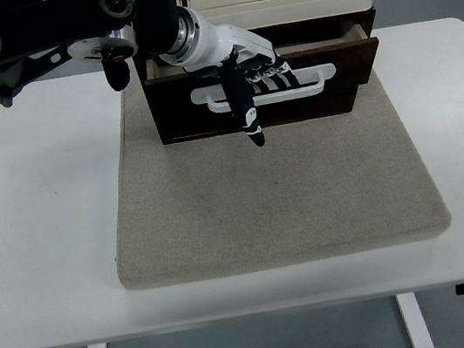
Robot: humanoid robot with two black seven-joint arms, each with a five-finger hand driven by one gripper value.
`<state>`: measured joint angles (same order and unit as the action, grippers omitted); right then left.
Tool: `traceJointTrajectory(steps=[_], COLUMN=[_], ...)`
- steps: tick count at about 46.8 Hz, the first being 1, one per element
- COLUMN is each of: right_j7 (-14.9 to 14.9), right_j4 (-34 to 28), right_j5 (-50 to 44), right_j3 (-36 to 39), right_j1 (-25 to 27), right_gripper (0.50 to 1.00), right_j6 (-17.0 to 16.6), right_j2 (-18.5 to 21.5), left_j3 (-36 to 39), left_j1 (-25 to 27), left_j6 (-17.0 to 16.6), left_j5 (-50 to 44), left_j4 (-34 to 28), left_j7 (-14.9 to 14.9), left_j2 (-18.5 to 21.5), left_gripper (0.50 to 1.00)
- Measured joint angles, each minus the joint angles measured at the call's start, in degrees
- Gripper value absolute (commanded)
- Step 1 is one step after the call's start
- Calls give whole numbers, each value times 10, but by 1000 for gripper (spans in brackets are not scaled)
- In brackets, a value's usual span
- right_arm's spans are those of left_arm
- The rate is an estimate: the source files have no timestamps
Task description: Open the drawer under the combination cabinet
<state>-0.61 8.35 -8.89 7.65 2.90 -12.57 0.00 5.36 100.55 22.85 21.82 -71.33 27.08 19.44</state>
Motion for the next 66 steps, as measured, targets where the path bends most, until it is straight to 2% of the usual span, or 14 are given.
traceJointTrajectory(steps=[21, 39, 51, 60, 66], right_j7=[0, 0, 0, 0, 0], right_j4=[0, 0, 0, 0, 0], right_j5=[0, 0, 0, 0, 0], right_j3=[0, 0, 0, 0, 0], right_j1=[0, 0, 0, 0, 0], right_gripper=[926, 926, 926, 926, 926], right_j6=[0, 0, 0, 0, 0], right_j2=[0, 0, 0, 0, 0], left_j3=[-5, -8, -14, -56, -130], left_j1=[1, 9, 12, 19, 21], left_j6=[6, 27, 30, 32, 33], left_j5=[-2, -17, -20, -19, -18], left_j4=[-6, -7, -10, -9, -9], left_j7=[-1, 0, -1, -3, -10], left_j2=[0, 3, 3, 4, 4], left_gripper=[1000, 1000, 1000, 1000, 1000])
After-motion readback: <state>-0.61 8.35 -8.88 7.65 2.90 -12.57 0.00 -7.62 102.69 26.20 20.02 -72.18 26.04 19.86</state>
